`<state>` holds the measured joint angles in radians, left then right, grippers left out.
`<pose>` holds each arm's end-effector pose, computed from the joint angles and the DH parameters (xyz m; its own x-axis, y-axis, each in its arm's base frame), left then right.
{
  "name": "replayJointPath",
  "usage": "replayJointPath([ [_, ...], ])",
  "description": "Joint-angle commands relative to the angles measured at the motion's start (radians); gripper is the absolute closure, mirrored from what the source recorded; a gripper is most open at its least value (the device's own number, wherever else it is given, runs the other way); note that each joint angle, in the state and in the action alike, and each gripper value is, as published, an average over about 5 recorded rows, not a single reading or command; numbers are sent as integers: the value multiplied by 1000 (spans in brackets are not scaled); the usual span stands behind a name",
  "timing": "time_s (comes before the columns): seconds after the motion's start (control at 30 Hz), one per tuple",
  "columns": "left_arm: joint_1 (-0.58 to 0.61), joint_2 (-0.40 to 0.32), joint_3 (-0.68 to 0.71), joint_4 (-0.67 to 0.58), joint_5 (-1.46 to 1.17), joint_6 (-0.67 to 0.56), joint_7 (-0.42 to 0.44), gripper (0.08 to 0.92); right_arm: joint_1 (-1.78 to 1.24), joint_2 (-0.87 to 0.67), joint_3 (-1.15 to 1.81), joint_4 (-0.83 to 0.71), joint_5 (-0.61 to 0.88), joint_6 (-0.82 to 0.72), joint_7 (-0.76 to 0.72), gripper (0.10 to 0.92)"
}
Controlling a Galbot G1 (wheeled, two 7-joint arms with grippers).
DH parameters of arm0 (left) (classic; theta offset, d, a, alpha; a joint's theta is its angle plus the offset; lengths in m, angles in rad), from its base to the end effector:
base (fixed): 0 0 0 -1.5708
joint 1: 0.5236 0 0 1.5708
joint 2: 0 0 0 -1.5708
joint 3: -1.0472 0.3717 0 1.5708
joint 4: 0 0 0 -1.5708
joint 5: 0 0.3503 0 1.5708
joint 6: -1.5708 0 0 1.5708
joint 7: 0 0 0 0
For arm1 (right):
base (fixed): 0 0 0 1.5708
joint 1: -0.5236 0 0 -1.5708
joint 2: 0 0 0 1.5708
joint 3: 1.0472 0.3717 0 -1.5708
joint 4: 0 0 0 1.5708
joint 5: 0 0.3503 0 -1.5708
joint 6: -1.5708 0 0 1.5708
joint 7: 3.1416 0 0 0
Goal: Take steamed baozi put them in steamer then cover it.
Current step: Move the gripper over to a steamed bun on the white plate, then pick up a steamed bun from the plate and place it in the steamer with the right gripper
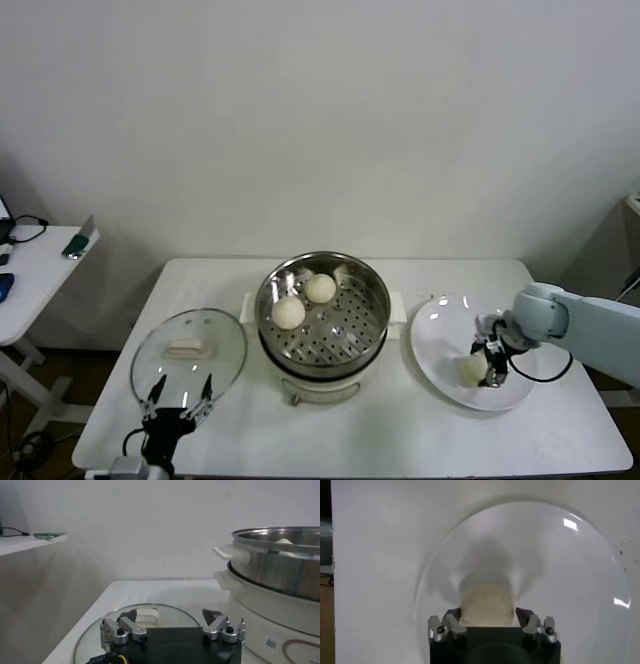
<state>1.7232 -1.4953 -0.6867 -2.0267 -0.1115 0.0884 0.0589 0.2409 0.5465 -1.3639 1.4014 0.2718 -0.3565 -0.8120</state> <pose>0.1088 0.0673 -0.3603 -0.9550 -0.0556 0.2913 -0.0477 0.9983 0.0341 0.4542 -0.1975 -0.2439 -0.1108 -0.0637 0.9918 -0.9920 0.0673 -0.1065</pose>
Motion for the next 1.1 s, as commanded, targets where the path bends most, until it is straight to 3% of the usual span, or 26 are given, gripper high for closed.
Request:
replayJointPath([
  [0.03,0,-1,-1,-2,-1,0,0,177,-7,13,19,-8,-2,5,-11,354],
  [0.3,5,-3,-1,-8,2,1,0,177,422,58,-222,18,23,149,-129,369],
  [0.57,7,-10,3,-9,11,1,0,177,887,323,-362,-5,114,482,-241,364],
  [0.87,12,-17,0,-17,10,-2,-1,177,896,509,-206,284,6,605,-216,364],
  [1.1,20,-15,-5,-25,10,-4,-1,177,705,610,-174,346,-108,597,-163,364],
])
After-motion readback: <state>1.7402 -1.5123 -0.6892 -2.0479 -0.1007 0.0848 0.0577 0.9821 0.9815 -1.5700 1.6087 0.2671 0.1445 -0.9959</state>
